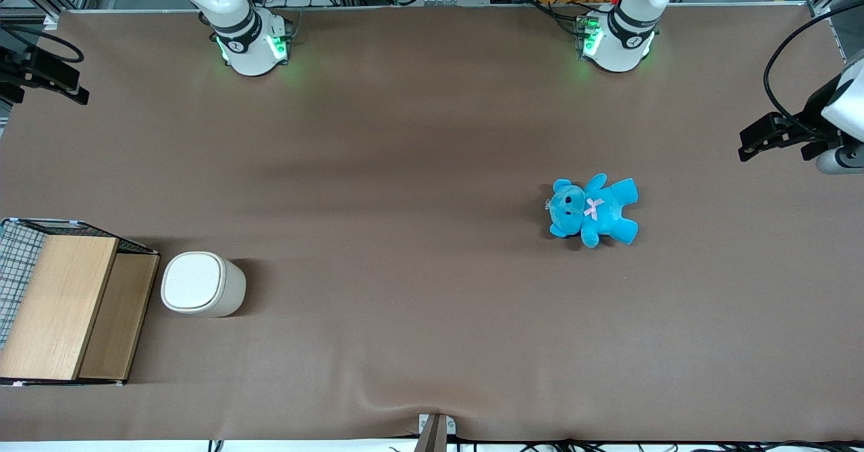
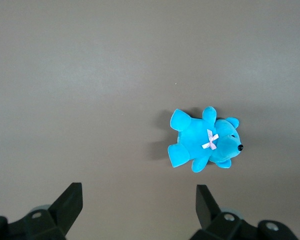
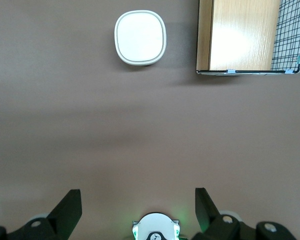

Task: Open trash can with right arm
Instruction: 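Move the right gripper over the white trash can's lid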

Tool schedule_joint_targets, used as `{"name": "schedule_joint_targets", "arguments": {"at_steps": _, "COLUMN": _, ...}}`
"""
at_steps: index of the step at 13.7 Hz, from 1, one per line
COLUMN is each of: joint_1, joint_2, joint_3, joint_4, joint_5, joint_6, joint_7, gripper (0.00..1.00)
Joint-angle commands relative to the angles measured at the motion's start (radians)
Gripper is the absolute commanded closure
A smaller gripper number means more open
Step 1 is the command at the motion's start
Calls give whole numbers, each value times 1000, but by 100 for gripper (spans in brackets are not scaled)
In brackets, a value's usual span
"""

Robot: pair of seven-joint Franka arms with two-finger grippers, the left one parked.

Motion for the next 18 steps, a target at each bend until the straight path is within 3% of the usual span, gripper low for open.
{"name": "schedule_joint_targets", "arguments": {"at_steps": 1, "joint_1": -10, "joint_2": 13, "joint_3": 6, "joint_4": 32, "joint_5": -5, "joint_6": -13, "joint_7": -6, "gripper": 0}}
{"name": "schedule_joint_targets", "arguments": {"at_steps": 8, "joint_1": -15, "joint_2": 71, "joint_3": 3, "joint_4": 32, "joint_5": -9, "joint_6": 27, "joint_7": -12, "gripper": 0}}
{"name": "schedule_joint_targets", "arguments": {"at_steps": 16, "joint_1": -67, "joint_2": 283, "joint_3": 3, "joint_4": 30, "joint_5": -12, "joint_6": 262, "joint_7": -19, "gripper": 0}}
{"name": "schedule_joint_targets", "arguments": {"at_steps": 18, "joint_1": -77, "joint_2": 327, "joint_3": 3, "joint_4": 30, "joint_5": -15, "joint_6": 350, "joint_7": -77, "gripper": 12}}
